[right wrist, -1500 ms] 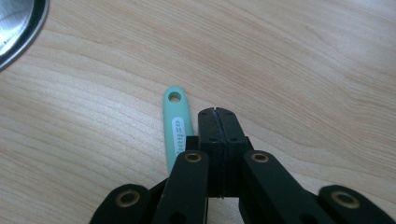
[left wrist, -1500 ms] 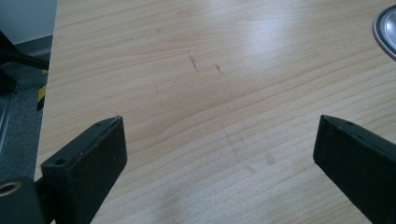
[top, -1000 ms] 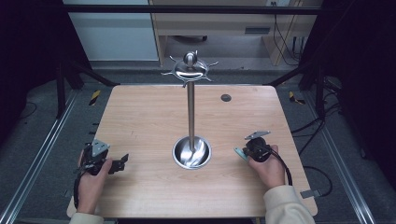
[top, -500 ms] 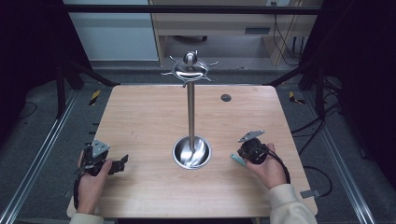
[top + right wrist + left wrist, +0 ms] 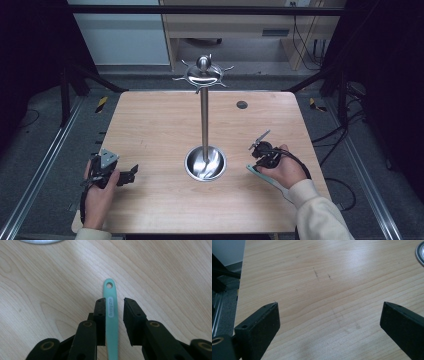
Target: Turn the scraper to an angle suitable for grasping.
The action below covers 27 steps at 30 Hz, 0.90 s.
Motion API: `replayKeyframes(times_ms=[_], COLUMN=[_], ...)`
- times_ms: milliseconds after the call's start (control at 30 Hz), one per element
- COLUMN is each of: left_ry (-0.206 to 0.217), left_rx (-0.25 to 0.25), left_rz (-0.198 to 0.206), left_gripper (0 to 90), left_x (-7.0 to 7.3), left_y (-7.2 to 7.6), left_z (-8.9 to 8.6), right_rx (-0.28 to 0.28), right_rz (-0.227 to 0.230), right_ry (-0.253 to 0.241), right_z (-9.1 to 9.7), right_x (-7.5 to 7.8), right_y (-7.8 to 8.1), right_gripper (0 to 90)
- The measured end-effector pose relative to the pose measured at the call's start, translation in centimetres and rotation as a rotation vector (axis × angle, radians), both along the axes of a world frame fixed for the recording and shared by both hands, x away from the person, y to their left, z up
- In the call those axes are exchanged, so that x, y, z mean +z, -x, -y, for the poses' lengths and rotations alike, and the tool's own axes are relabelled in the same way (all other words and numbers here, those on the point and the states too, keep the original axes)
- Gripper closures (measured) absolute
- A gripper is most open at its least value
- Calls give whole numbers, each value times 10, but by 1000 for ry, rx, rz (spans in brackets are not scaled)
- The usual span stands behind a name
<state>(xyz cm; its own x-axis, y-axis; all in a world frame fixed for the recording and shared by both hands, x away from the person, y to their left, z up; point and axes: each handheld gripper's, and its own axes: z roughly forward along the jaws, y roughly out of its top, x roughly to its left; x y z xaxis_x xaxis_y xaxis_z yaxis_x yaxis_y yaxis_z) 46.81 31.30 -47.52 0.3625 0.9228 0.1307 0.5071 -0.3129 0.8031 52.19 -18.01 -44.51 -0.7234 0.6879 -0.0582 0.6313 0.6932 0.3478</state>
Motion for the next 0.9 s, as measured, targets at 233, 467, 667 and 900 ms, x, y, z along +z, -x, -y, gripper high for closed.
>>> replayKeyframes(times_ms=[233,467,667,900], left_ry=[-5,-12,-12,-15], left_rx=[-15,-21,-23,-26], left_rz=[-1,-7,-9,-10], left_gripper=[24,24,24,24], left_x=[-1,-1,-1,-2], left_y=[-1,-1,-1,-1], left_z=[2,3,3,3], right_rx=[7,7,16,16], right_rz=[-28,-58,-86,-103], right_ry=[30,64,77,93], right_z=[-1,-3,-5,-7], right_x=[-4,-10,-13,-18], right_y=[-3,-6,-5,-7], right_gripper=[706,691,691,707])
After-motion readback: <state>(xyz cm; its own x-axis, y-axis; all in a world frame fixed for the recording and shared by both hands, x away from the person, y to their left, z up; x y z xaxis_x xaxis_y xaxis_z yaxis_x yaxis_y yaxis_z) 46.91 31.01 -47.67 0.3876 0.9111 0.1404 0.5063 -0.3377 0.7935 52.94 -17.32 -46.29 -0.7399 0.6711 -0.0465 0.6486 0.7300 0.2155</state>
